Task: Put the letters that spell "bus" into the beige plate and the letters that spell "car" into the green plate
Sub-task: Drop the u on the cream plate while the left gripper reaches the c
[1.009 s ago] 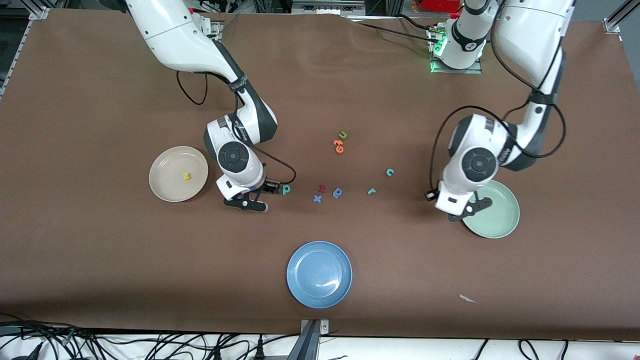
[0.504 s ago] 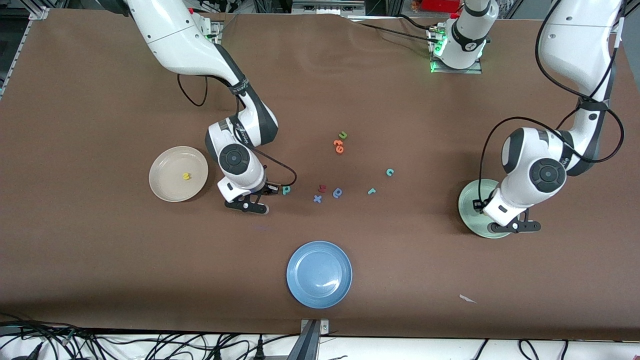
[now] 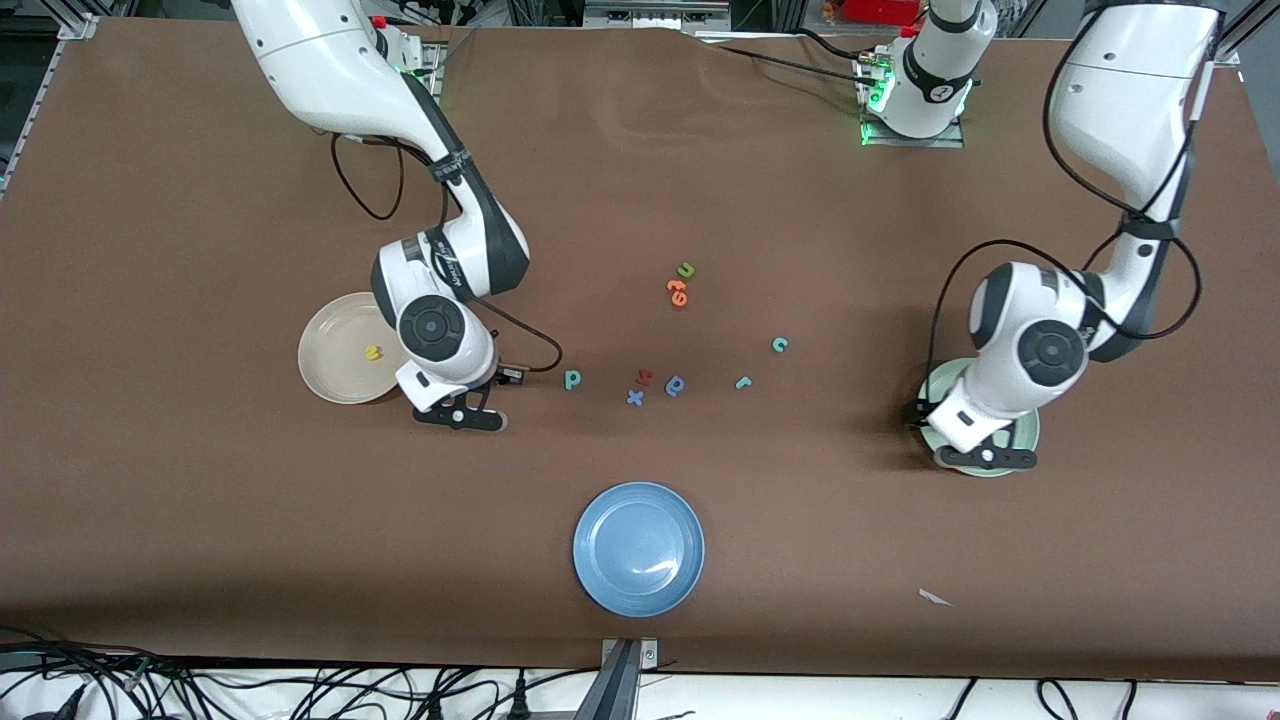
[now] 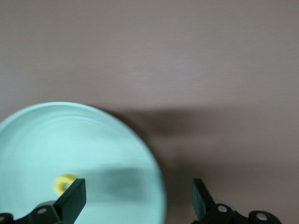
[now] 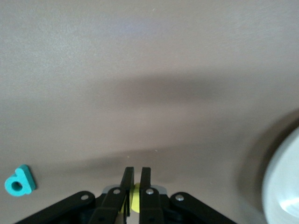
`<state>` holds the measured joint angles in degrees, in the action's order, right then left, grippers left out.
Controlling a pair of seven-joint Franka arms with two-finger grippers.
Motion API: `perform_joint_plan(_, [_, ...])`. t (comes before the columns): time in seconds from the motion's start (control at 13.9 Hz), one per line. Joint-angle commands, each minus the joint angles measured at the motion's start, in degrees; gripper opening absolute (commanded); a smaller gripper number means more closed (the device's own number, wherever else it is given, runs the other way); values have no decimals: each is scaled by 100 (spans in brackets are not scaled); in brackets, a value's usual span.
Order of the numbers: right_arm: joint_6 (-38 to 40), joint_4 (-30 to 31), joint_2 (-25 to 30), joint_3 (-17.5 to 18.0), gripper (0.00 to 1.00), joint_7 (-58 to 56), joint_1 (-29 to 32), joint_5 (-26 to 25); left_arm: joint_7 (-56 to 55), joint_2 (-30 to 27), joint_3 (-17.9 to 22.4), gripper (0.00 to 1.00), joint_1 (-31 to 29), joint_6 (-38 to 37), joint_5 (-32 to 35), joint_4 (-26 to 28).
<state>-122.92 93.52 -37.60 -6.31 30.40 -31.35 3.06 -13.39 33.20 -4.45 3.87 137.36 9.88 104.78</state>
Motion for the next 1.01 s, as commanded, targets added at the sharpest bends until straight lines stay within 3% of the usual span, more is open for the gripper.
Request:
perform_joint_plan(0.0, [102,52,103,-54,4,-200,-20,28,-567,-77,-39,100,438,-60,66,165])
perform_joint_plan(0.22, [645,105,278,-501,4,-1077,6,63,-910,-243,-433,100,501,141,75,708])
perform_joint_plan(0.43, [1076,464,560,-975,4,-1877,24,81,-1225,-639,-662,100,501,913,75,1640])
perform_joint_plan(0.65, [1244,921,780,-1372,5,-2537,32,81,-1692,-675,-987,100,510,1012,127,1809])
perform_joint_plan(0.94, [736,1641,683,-1399,5,-2636,208,89,-2052,-719,-1199,97,693,1039,137,1906])
